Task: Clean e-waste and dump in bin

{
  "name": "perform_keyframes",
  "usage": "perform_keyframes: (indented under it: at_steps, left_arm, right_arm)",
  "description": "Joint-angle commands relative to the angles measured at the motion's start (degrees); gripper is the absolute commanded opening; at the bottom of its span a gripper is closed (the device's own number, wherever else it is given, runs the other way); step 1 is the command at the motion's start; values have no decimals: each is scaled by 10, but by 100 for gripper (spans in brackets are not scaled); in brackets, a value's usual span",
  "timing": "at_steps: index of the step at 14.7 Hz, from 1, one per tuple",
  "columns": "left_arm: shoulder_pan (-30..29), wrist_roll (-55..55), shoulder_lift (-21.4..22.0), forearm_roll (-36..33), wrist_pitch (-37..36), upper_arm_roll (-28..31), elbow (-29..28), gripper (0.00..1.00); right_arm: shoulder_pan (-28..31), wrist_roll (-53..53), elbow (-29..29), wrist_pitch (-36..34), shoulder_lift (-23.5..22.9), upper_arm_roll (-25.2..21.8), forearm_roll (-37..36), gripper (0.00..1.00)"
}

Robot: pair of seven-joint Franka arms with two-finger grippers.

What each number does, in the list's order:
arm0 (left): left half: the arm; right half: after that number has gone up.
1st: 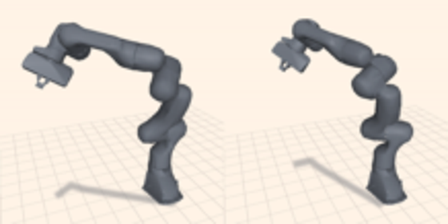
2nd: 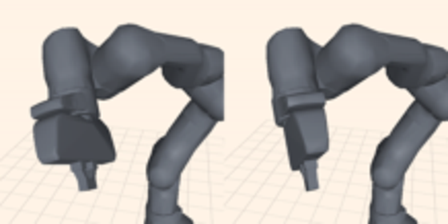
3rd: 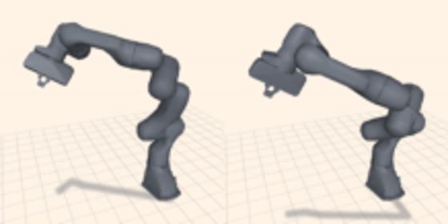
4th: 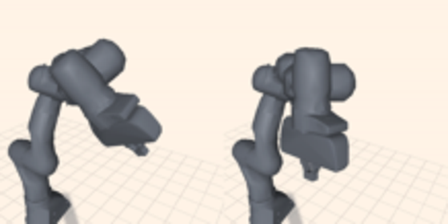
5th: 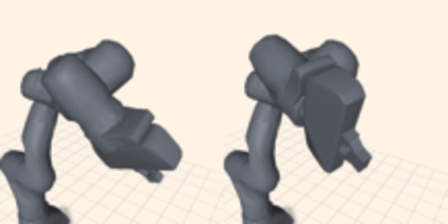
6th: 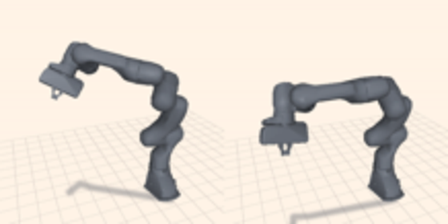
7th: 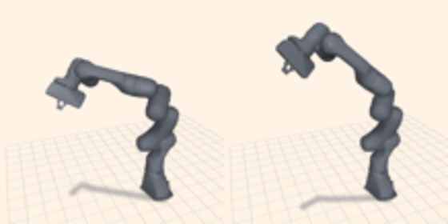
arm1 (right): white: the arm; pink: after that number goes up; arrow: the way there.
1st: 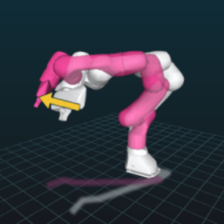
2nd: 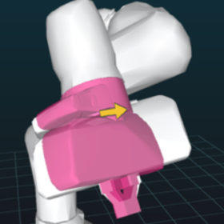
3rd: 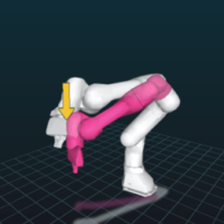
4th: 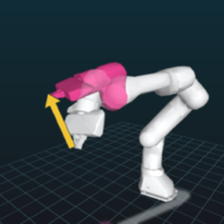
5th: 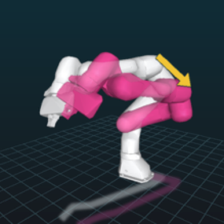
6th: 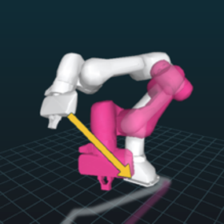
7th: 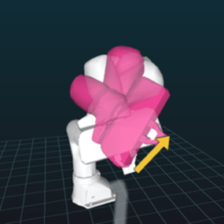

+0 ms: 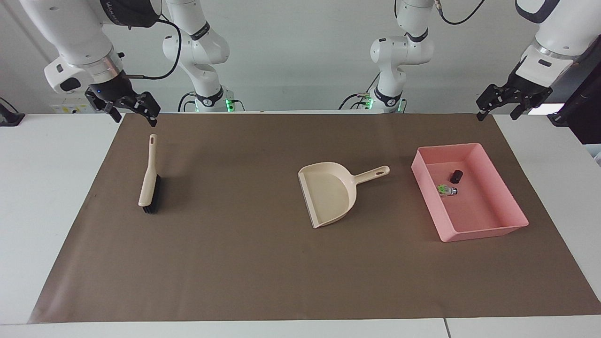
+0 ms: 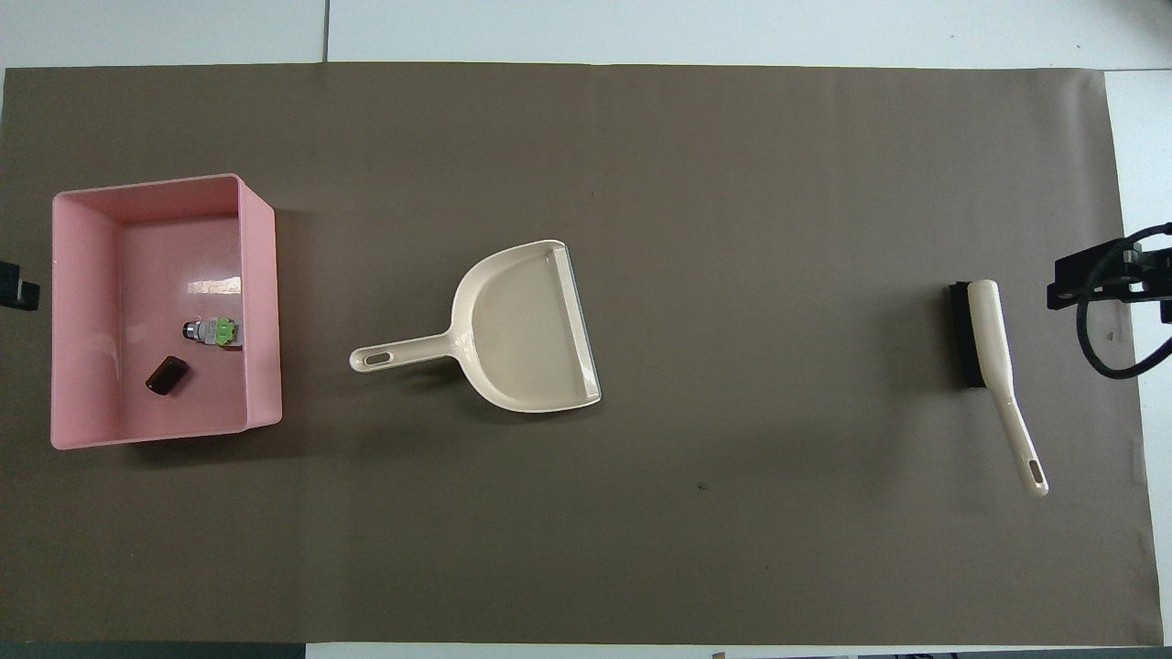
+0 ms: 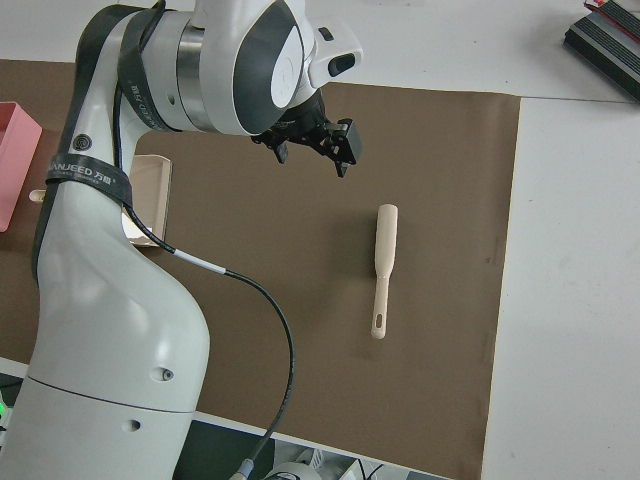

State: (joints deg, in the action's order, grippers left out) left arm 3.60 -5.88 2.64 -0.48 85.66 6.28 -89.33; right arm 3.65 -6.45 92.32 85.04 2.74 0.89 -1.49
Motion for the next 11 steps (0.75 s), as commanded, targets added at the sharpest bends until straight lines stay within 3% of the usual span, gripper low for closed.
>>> perform_keyframes:
  at_steps: [1,11]
  left_arm:
    - [-13,-4,-4,3,-13,-9,10,98]
    - [-19,-2,3,7,-11,-41,2,98]
  right_arm:
    - [5,-5,3,-4,6,1,5,100]
    - [1,14,9,20,7,1,-3,100]
